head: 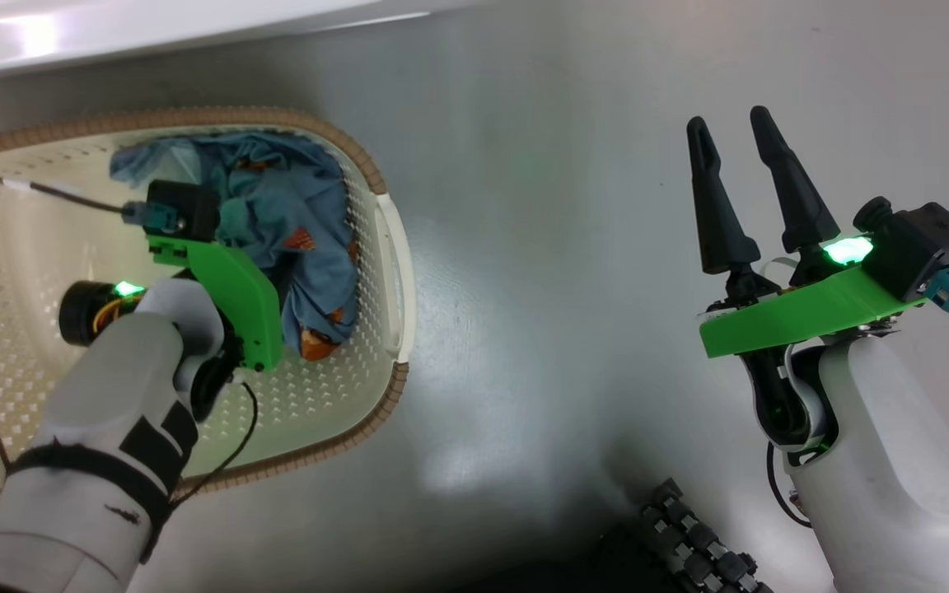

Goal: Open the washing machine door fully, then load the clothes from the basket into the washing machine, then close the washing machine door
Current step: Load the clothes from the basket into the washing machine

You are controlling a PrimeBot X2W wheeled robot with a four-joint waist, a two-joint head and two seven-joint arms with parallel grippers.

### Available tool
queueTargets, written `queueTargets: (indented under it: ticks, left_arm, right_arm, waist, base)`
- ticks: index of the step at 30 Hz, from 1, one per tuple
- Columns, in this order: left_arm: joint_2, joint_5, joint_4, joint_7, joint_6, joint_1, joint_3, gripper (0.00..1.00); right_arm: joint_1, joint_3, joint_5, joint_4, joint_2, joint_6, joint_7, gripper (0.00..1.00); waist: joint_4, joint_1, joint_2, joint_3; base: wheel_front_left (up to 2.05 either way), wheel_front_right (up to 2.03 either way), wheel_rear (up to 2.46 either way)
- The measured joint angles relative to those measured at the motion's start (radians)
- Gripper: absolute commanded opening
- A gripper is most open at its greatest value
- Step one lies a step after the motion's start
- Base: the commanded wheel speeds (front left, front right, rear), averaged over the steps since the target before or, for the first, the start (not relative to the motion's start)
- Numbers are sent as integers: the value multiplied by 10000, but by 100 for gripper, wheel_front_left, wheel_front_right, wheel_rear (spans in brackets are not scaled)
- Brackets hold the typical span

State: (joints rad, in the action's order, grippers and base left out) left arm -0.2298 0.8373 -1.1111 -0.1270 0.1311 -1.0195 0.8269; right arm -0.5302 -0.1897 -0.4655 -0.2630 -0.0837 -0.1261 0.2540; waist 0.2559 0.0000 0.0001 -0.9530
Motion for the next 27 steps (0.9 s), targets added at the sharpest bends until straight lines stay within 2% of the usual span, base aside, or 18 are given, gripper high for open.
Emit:
queueTargets:
  ticks: [4, 5, 6, 7, 8, 18, 27]
  left_arm:
    - [136, 12, -568, -247, 0, -337, 198, 100]
    - [178, 36, -648, -261, 0, -392, 211, 95]
    - [221, 54, -692, -259, 0, -444, 238, 66]
    - [251, 54, -713, -253, 0, -496, 299, 27]
    - [284, 56, -713, -219, 0, -530, 349, 0]
    - [403, 604, -738, 107, 0, -605, 727, 0]
    - [314, 1421, 36, 1131, 0, 234, 984, 0]
  right_arm:
    - [-1, -10, 73, 15, 8, 0, 0, 100]
    - [-2, -10, 75, 19, 8, 0, 0, 100]
    - [-2, -10, 77, 31, 8, 0, 0, 100]
    - [-3, -8, 77, 44, 4, 0, 0, 100]
    - [-3, -6, 84, 50, -2, -2, 0, 100]
    - [-246, -46, 255, 4, -29, 0, 0, 100]
    - [-244, -142, 249, -219, -29, -2, 0, 100]
  waist:
    - [45, 0, 0, -164]
    - [42, 0, 0, -195]
    - [39, 0, 0, -218]
    - [32, 0, 0, -235]
    - [20, 0, 0, -246]
    - [-161, 0, 0, 34]
    - [-322, 0, -1, 847]
  base:
    - [0, 0, 0]
    - [0, 0, 0]
    - [0, 0, 0]
    - [0, 0, 0]
    - [0, 0, 0]
    - [0, 0, 0]
    - [0, 0, 0]
